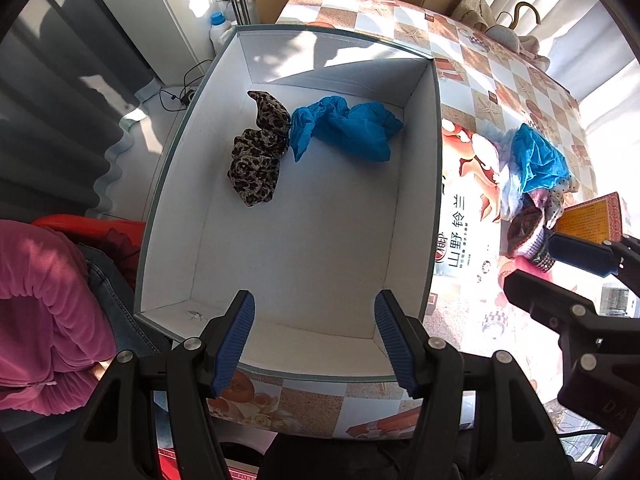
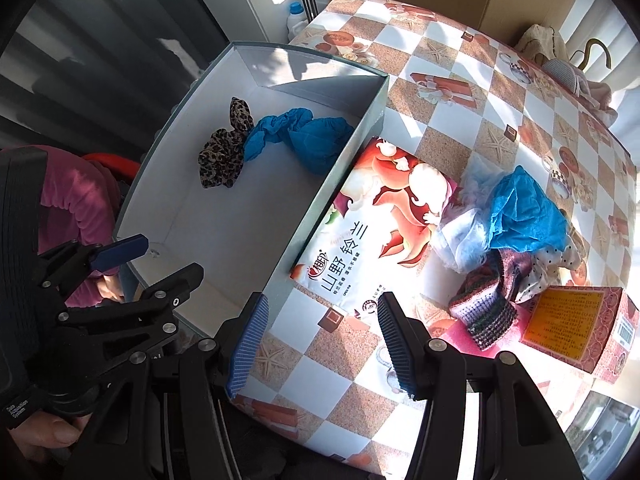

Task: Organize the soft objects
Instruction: 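Move both grippers back toward the pile of soft items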

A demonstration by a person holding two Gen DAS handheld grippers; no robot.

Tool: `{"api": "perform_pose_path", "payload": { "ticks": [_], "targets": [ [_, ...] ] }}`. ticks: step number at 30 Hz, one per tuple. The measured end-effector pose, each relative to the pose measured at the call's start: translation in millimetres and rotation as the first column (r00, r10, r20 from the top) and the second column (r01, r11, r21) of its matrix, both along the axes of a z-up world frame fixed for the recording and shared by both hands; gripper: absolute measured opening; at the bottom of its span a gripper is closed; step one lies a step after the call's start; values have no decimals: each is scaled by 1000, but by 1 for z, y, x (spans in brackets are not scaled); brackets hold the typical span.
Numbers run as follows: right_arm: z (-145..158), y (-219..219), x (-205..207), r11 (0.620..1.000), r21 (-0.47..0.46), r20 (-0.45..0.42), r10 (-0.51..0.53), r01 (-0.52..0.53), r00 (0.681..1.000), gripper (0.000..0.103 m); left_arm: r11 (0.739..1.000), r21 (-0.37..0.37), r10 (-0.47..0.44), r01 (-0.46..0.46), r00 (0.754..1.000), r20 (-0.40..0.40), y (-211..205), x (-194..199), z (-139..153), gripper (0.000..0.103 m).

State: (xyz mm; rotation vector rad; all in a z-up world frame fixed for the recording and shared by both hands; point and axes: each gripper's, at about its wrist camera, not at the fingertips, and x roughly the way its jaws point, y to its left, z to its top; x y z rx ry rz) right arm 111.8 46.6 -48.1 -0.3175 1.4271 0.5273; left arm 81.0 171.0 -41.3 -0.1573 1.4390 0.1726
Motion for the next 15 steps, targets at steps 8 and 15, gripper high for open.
{"api": "perform_pose_path", "payload": {
  "ticks": [8, 15],
  "targets": [
    [-16, -53, -12, 996, -15, -18, -84, 84, 996, 59, 992, 9, -127, 127, 992, -7, -41, 1, -2, 71],
    [-29, -116, -29, 980, -12, -15, -197, 197, 980, 59, 963, 4, -269, 269, 963, -9, -84, 0, -5, 72]
  ]
}}
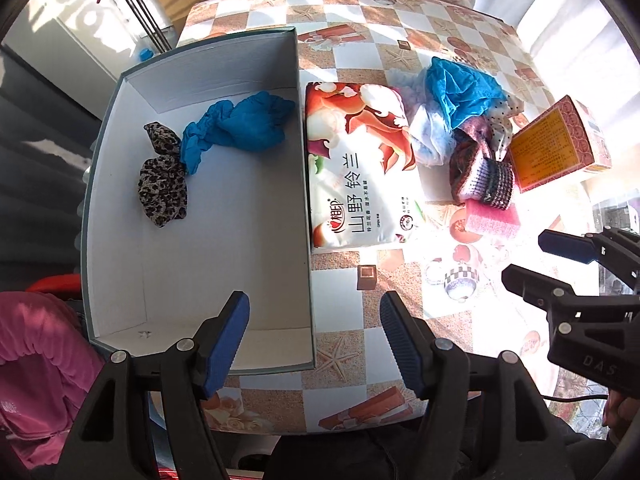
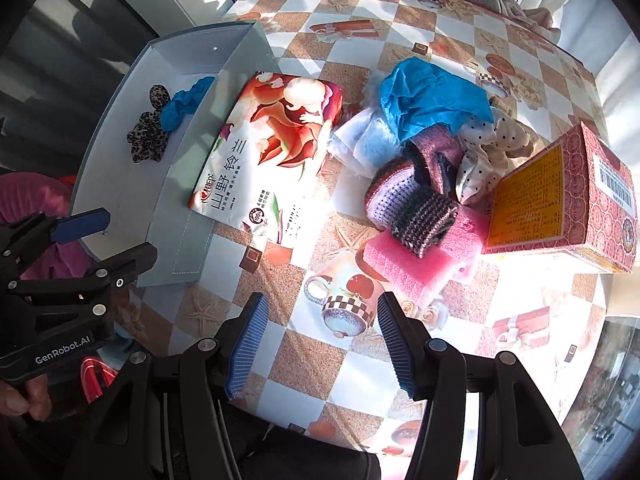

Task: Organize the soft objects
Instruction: 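Move both grippers back toward the pile of soft items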

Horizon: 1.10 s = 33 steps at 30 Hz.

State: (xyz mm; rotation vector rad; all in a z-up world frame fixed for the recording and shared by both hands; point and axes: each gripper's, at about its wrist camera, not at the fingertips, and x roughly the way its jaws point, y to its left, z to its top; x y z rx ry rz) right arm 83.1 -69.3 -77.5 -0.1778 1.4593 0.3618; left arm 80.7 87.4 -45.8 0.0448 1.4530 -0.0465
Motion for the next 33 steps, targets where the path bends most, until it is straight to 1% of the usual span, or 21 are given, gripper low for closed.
{"api": "perform_pose_path", "payload": {
  "ticks": [3, 6, 8, 10, 13, 18, 22, 24, 25, 27, 30, 31, 33],
  "targets": [
    [-11, -32, -4, 996, -2, -14, -84, 84, 996, 59, 998, -8, -56, 56, 998, -7, -16, -1, -2, 72],
    [-19, -58, -5, 987, 15, 2, -162, 162, 987, 59, 995, -7, -100, 99, 995, -21, -31, -3, -6, 73],
    [-24, -68, -6, 979, 48, 20, -197, 196, 980, 58, 992, -1, -123, 123, 992, -34, -38, -6, -9, 73],
    [-28, -72, -5, 976, 72, 37, -210, 207, 977, 58, 989, 9, -144, 144, 989, -47, -43, -10, -12, 73],
    [-31, -67, -3, 980, 91, 69, -182, 176, 981, 58, 987, 20, -161, 162, 985, -66, -47, -16, -16, 73],
    [-38, -50, 6, 992, 69, 117, -109, 101, 987, 58, 984, 31, -172, 175, 981, -87, -49, -23, -22, 73],
    [-45, -34, 19, 999, 8, 171, -34, 33, 985, 59, 984, 36, -168, 172, 981, -94, -46, -25, -22, 73],
    [-48, -26, 23, 999, -37, 200, 26, -19, 980, 64, 985, 32, -164, 168, 982, -95, -44, -25, -23, 73],
    [-50, -25, 24, 998, -42, 190, 52, -45, 980, 67, 985, 32, -163, 167, 982, -95, -44, -25, -22, 73],
    [-50, -26, 25, 997, -22, 147, 75, -72, 986, 67, 986, 30, -160, 163, 983, -92, -44, -23, -22, 73],
    [-47, -39, 19, 993, 105, 31, 56, -59, 998, 67, 987, 16, -157, 159, 984, -82, -46, -19, -21, 73],
    [-46, -45, 16, 991, 123, 14, 44, -45, 999, 67, 987, 9, -158, 159, 984, -78, -47, -18, -20, 73],
    [-42, -53, 10, 993, 114, 27, 22, -24, 999, 67, 987, 0, -163, 163, 984, -73, -50, -16, -20, 73]
  ]
}}
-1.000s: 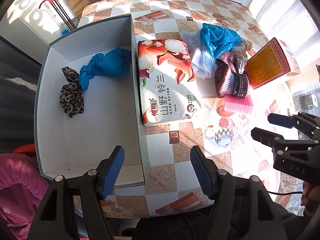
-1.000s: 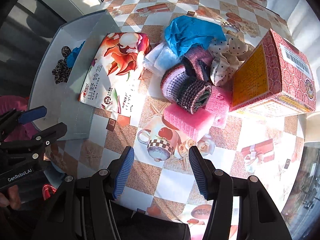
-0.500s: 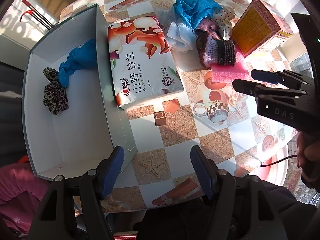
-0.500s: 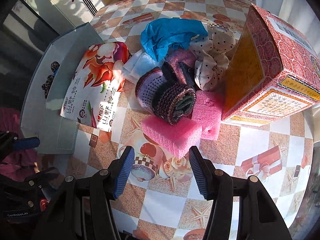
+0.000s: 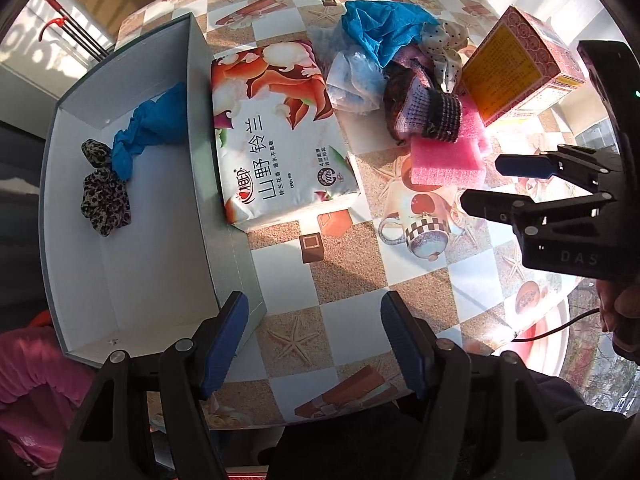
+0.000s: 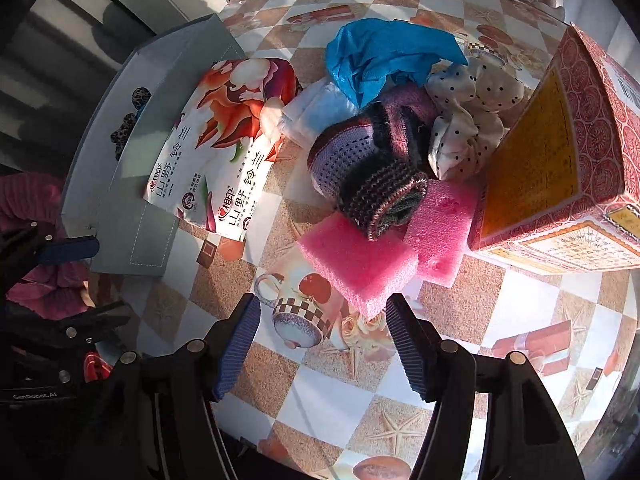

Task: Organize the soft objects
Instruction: 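Move both grippers back toward the pile of soft items, then grasp the knitted purple-and-black hat with the right gripper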

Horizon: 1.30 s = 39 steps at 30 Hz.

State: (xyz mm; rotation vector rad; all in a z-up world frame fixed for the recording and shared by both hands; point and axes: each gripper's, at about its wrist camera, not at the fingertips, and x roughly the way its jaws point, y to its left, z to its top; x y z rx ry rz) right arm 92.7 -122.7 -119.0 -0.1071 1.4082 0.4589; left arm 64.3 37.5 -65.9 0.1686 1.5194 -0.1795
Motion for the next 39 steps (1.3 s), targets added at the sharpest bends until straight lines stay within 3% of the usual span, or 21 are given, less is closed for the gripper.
{"api": "perform_pose_path", "payload": {
  "ticks": [3, 7, 13, 14, 16, 18, 23, 27, 32, 36, 37, 38, 39],
  "targets": [
    [8, -6, -2, 999, -38, 65, -7, 9, 998, 67, 1000, -6, -7, 7, 1000, -2, -4, -1, -1, 73],
    [4, 13, 8, 991, -118, 124, 77, -62, 989, 67, 1000, 0, -5, 5, 1000, 0, -2, -5, 0, 73],
    [-33, 40, 14, 950, -256, 85, 208, -180, 975, 67, 999, 4, 32, -32, 999, -1, 12, -8, 3, 73],
    [-32, 39, 12, 956, -221, 59, 210, -192, 976, 67, 999, 4, 34, -34, 999, 2, 12, -8, 4, 73],
    [-25, 33, 3, 976, -56, -38, 207, -209, 978, 67, 999, -4, 38, -38, 999, 3, 12, -8, 4, 73],
    [-14, 30, -12, 970, -37, -22, 240, -240, 971, 67, 999, -13, 43, -42, 999, 4, 13, -7, 3, 73],
    [-10, 11, -16, 982, -113, 38, 157, -152, 987, 67, 999, -28, 37, -37, 999, 8, 9, -5, 4, 73],
    [6, 9, 1, 992, -103, 135, 81, -68, 988, 67, 1000, -19, 8, -8, 1000, 12, 3, -9, 5, 73],
    [14, 38, 24, 984, -170, 248, 101, -59, 963, 67, 999, -7, 45, -45, 999, 16, 15, -13, 6, 73],
    [-12, 63, 43, 940, -327, 215, 176, -99, 961, 67, 998, 6, 55, -55, 998, 14, 22, -19, 7, 73],
    [-21, 66, 47, 930, -345, 184, 197, -124, 963, 60, 999, 10, 54, -54, 998, 14, 23, -21, 7, 73],
    [-25, 66, 49, 934, -329, 163, 202, -140, 966, 38, 999, 10, 54, -54, 998, 15, 23, -22, 7, 73],
    [-27, 63, 50, 940, -311, 152, 195, -141, 969, 35, 998, 11, 54, -54, 998, 18, 24, -23, 7, 73]
  ]
}}
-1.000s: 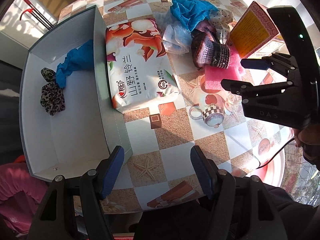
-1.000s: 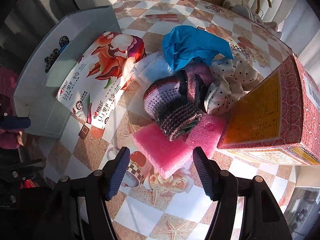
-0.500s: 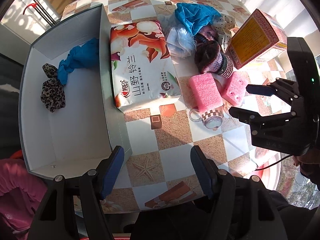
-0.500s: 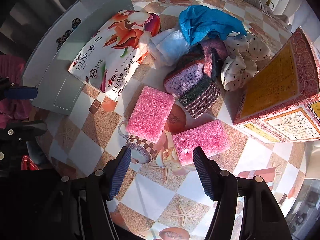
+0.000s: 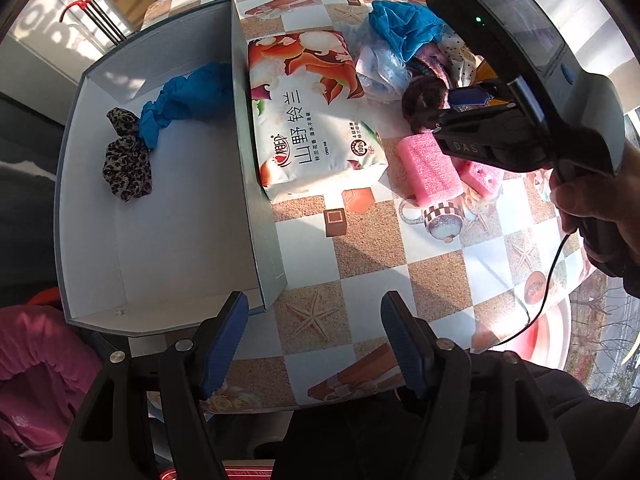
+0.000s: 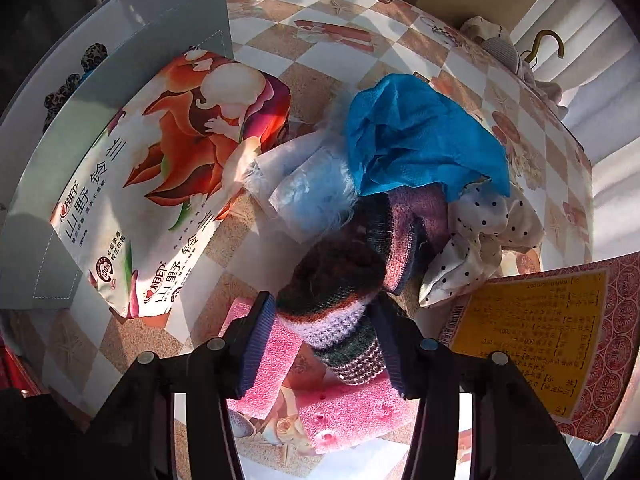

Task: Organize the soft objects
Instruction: 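Grasp the knitted purple-and-black hat with the right gripper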

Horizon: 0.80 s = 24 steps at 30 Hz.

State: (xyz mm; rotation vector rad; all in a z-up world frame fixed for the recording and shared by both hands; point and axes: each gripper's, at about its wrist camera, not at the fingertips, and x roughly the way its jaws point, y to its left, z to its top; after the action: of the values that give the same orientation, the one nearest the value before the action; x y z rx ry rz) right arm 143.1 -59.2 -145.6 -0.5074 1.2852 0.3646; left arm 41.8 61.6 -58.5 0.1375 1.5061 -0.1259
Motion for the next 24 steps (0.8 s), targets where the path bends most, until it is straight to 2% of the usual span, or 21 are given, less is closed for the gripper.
{"api": "perform_pose_path", "payload": {
  "ticks": [1, 2, 6, 10, 13, 16, 18, 19, 20, 24],
  "targets": [
    [3, -4, 0, 1000, 27, -3, -10, 10, 1000, 28, 1000, -1, 1, -1, 1000, 3, 1, 0, 1, 73],
    [9, -8, 0, 998, 62, -7, -18, 18, 1000, 26, 1000, -6, 3, -3, 1000, 3, 1, 0, 1, 73],
    [30, -19, -17, 992, 126, 16, -17, 15, 1000, 25, 999, -33, -5, 5, 1000, -3, -2, 3, 0, 73],
    [39, -38, -48, 981, 179, -20, -71, 74, 997, 25, 997, -55, -58, 58, 998, -3, -18, 6, -1, 73],
    [44, -54, -68, 971, 189, -49, -138, 145, 989, 25, 990, -73, -122, 122, 993, -3, -35, 7, -2, 73],
    [40, -77, -79, 966, 162, -73, -191, 200, 979, 26, 976, -112, -185, 185, 983, 4, -56, 10, -3, 73],
    [36, -92, -85, 962, 148, -92, -219, 231, 971, 43, 967, -143, -211, 212, 977, 17, -70, 17, -5, 73],
    [34, -99, -87, 960, 127, -88, -239, 249, 967, 64, 962, -157, -221, 222, 975, 24, -75, 21, -6, 76],
    [34, -105, -88, 958, 106, -72, -259, 266, 963, 71, 958, -167, -232, 233, 972, 31, -82, 26, -8, 78],
    [40, -125, -94, 946, 109, -54, -303, 307, 952, 71, 939, -163, -301, 304, 953, 47, -110, 44, -23, 78]
  ]
}}
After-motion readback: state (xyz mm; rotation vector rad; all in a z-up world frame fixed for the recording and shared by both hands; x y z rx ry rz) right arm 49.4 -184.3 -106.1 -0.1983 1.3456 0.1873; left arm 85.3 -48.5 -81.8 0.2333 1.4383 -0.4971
